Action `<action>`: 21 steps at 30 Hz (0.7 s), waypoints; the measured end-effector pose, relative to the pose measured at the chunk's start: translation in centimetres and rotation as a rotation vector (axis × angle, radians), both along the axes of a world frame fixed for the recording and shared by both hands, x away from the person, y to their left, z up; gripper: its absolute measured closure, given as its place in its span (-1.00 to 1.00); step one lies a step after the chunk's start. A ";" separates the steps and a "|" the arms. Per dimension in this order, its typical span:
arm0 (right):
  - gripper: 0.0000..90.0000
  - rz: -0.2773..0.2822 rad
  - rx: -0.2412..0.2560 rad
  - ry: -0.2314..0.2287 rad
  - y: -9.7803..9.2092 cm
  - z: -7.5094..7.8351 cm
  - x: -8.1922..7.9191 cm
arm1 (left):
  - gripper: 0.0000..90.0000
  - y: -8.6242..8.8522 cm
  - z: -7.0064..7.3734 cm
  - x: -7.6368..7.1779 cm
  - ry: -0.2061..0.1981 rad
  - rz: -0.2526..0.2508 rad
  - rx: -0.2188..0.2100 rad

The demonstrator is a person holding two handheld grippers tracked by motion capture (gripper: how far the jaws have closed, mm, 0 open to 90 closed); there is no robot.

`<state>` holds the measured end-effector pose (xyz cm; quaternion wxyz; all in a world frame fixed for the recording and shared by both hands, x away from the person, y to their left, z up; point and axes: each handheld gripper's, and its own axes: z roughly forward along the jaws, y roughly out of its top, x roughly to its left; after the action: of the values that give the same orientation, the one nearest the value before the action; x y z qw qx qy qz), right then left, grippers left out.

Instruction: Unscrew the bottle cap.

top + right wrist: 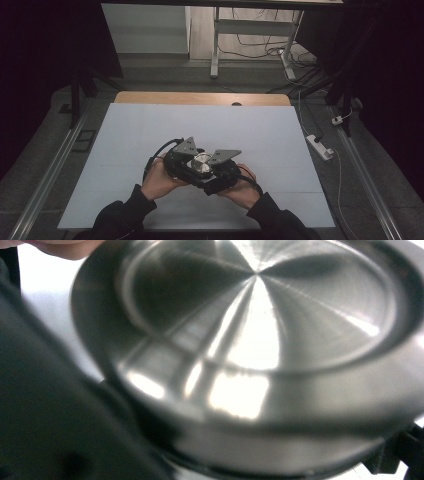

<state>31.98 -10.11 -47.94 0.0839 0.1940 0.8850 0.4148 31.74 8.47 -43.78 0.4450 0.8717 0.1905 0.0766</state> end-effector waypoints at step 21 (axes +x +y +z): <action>-0.67 0.253 0.031 0.007 0.7 0.1 -1.4 | -0.58 2.3 -0.2 0.3 0.022 -0.357 -0.015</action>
<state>30.57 -9.37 -47.84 0.0247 0.0838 0.8961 0.4351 32.07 10.74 -44.00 0.4560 0.8890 0.0383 -0.0145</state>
